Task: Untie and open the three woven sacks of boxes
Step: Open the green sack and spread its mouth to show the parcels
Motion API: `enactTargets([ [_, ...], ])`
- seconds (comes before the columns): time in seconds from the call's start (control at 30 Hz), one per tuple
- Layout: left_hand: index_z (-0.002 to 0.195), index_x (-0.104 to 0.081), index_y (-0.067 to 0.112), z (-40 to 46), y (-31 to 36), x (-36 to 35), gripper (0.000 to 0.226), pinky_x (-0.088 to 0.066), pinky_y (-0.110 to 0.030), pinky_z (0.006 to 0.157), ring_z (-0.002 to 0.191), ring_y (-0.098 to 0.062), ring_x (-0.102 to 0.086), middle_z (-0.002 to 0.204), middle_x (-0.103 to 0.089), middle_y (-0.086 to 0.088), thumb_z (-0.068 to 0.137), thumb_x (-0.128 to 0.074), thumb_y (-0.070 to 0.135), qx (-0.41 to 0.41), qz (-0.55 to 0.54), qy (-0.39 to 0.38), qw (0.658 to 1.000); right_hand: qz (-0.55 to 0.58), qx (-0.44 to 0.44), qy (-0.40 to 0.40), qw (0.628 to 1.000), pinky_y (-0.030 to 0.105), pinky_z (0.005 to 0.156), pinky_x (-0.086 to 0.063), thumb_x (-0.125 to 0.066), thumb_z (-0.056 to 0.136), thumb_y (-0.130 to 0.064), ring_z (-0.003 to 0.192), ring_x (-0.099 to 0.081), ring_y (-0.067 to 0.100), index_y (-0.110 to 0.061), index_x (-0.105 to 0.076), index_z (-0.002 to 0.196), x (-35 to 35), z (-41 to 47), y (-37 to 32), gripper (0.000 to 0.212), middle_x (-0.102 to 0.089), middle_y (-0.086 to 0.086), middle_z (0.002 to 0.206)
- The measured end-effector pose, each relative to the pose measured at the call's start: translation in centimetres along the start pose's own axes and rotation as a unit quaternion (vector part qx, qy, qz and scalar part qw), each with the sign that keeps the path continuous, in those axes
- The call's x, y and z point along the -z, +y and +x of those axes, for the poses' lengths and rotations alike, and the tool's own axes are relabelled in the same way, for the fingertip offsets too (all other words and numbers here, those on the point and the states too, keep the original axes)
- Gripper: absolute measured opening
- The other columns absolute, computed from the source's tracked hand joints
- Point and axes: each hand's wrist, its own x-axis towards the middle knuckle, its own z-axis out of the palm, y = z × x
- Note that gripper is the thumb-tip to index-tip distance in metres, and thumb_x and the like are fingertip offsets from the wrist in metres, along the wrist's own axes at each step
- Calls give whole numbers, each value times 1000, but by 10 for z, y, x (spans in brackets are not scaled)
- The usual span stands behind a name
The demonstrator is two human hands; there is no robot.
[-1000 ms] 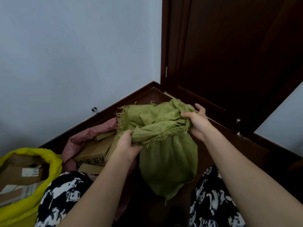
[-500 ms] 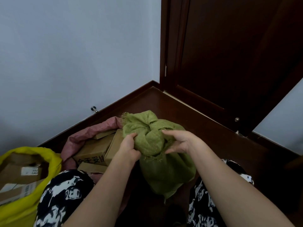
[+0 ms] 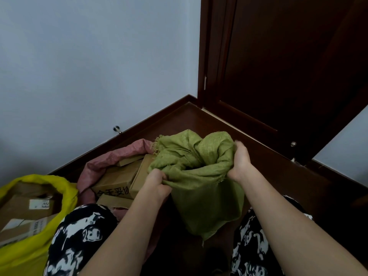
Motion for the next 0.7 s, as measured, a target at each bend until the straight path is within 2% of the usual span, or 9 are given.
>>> enactTargets([
  [0.07, 130, -48, 6, -3, -4, -4, 52, -49, -56, 86, 105, -40, -57, 123, -54, -22, 81, -34, -2, -10, -30, -39, 999, -90, 28, -11, 996, 59, 89, -49, -81, 59, -58, 111, -57, 37, -30, -28, 143, 4, 11, 1, 103, -52, 13, 128],
  [0.13, 127, -53, 9, -4, -2, -7, 42, -51, -55, 81, 103, -39, -60, 118, -59, -21, 86, -45, 12, -10, -35, -76, 996, -249, 117, 14, 961, 52, 98, -46, -86, 66, -34, 118, -48, 29, -43, -9, 141, 7, 13, 1, 108, -40, 7, 130],
  [0.2, 131, -49, 10, 0, -2, -9, 40, -53, -52, 68, 98, -36, -62, 115, -60, -20, 91, -52, 17, 7, -2, -79, 997, -324, 191, 31, 926, 50, 96, -50, -76, 79, -15, 114, -52, 26, -40, -21, 139, 7, 16, 2, 85, -44, 7, 129],
  [0.3, 130, -45, 7, 5, -5, -8, 35, -52, -45, 59, 85, -32, -62, 103, -59, -20, 95, -50, 7, 19, 70, -54, 996, -293, 219, 27, 930, 46, 92, -54, -59, 94, -20, 106, -63, 25, -14, -55, 126, 8, 23, 5, 33, -64, 7, 116],
  [0.4, 140, -31, 6, 14, -3, -10, 60, -55, -41, 69, 96, -29, -59, 114, -51, -18, 88, -61, 6, -28, 219, 27, 975, -205, 209, -18, 956, 40, 85, -56, -58, 95, -27, 98, -67, 23, -12, -65, 112, 11, 20, 2, 23, -69, 9, 106],
  [0.47, 144, -16, 17, 18, 3, -12, 88, -50, -45, 91, 119, -33, -44, 132, -33, -16, 77, -74, 11, -105, 345, 132, 923, -161, 204, -57, 964, 37, 79, -57, -63, 92, -27, 93, -70, 23, -13, -67, 100, 13, 18, -5, 17, -71, 9, 101],
  [0.53, 145, -13, 26, 18, 9, -20, 99, -36, -46, 106, 131, -33, -26, 143, -20, -11, 71, -77, 14, -203, 460, 161, 849, -170, 207, -92, 959, 38, 80, -58, -70, 86, -27, 92, -71, 25, -11, -68, 97, 17, 18, -11, 20, -73, 10, 98],
  [0.6, 147, -16, 32, 21, 16, -32, 95, -27, -48, 110, 136, -32, -21, 148, -18, -7, 73, -74, 15, -306, 529, 116, 783, -200, 206, -130, 949, 39, 80, -58, -73, 82, -21, 91, -69, 28, -9, -67, 90, 17, 16, -14, 16, -72, 11, 93],
  [0.7, 149, -12, 40, 22, 24, -57, 101, -26, -52, 110, 139, -33, -21, 154, -16, -3, 74, -76, 16, -407, 623, -20, 668, -226, 211, -193, 931, 41, 81, -57, -73, 78, -4, 87, -67, 28, -15, -62, 77, 14, 11, -22, 16, -69, 10, 89],
])
